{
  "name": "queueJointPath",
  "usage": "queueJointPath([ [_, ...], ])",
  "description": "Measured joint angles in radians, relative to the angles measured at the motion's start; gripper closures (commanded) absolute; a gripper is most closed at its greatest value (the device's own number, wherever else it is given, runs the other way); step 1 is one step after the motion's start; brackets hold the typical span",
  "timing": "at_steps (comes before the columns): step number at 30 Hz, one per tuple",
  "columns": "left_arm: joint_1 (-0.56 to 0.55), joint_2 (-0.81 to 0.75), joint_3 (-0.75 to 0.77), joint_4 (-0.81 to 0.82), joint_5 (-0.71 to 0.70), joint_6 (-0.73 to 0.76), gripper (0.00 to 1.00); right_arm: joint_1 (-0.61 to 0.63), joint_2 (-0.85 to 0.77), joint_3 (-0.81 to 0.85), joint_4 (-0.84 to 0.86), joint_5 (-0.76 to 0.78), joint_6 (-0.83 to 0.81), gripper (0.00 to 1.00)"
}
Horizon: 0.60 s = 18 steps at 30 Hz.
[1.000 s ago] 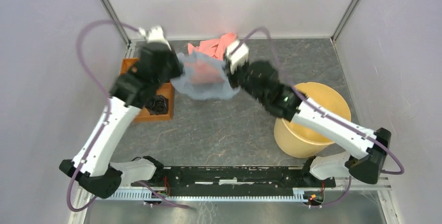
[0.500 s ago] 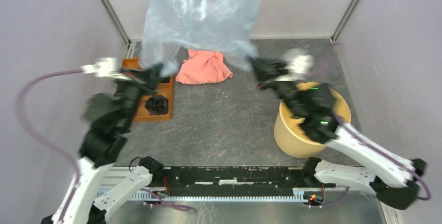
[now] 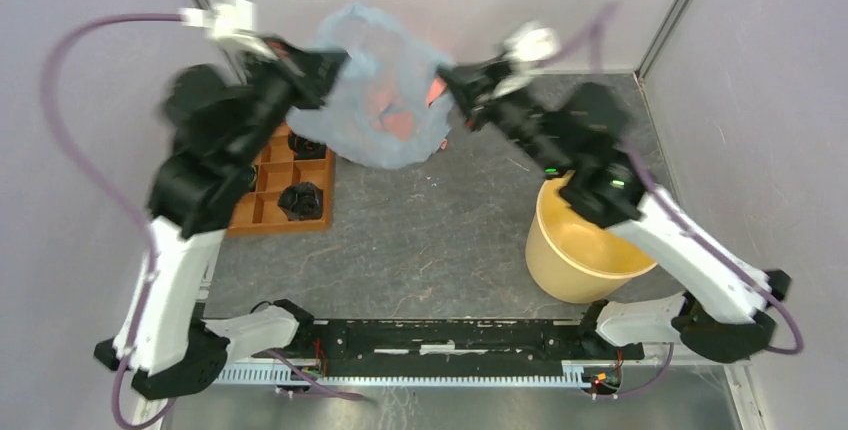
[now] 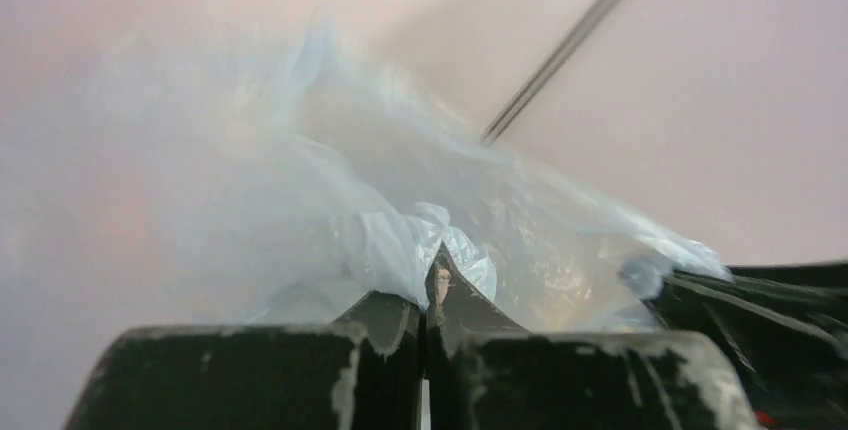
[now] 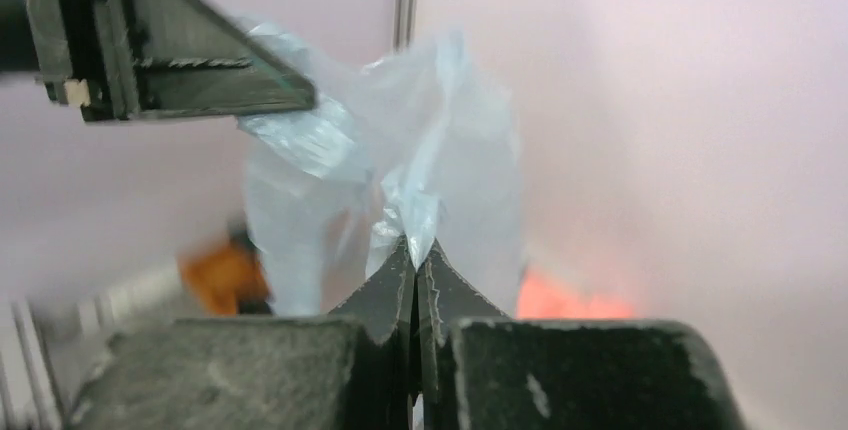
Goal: Put the trash bags into the trash bin
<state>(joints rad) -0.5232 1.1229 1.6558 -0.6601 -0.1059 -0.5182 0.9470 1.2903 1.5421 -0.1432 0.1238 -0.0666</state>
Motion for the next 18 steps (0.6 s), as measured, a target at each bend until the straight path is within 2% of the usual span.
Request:
queueJointPath([
  [2,0.000,-0.011,0.166,0.153,0.067,0.015,0.98,0.000,-0.051,0.109,0.086,-0.023,-0.010,0.99],
  [3,0.000,-0.051,0.175,0.215,0.097,0.017,0.98,0.000,-0.107,0.108,0.135,-0.040,-0.010,0.99],
  [6,0.000,-0.263,0.013,0.352,0.116,0.016,0.98,0.000,-0.292,-0.053,0.278,-0.065,0.000,1.00],
  [8,0.000,-0.420,-0.157,0.386,0.048,0.000,0.98,0.000,-0.401,-0.212,0.368,-0.063,0.017,1.00],
  [10,0.000,-0.514,-0.328,0.352,-0.044,-0.043,0.98,0.000,-0.417,-0.368,0.416,-0.048,0.061,1.00],
  [12,0.000,-0.514,-0.500,0.266,-0.109,-0.094,0.98,0.000,-0.352,-0.520,0.416,-0.042,0.141,0.99],
  [15,0.000,-0.386,-0.740,0.112,-0.143,-0.149,0.98,-0.003,-0.185,-0.739,0.404,-0.124,0.257,1.00],
  [18,0.000,-0.250,-0.846,-0.047,-0.116,-0.155,0.98,-0.003,-0.053,-0.782,0.233,-0.167,0.304,0.99],
])
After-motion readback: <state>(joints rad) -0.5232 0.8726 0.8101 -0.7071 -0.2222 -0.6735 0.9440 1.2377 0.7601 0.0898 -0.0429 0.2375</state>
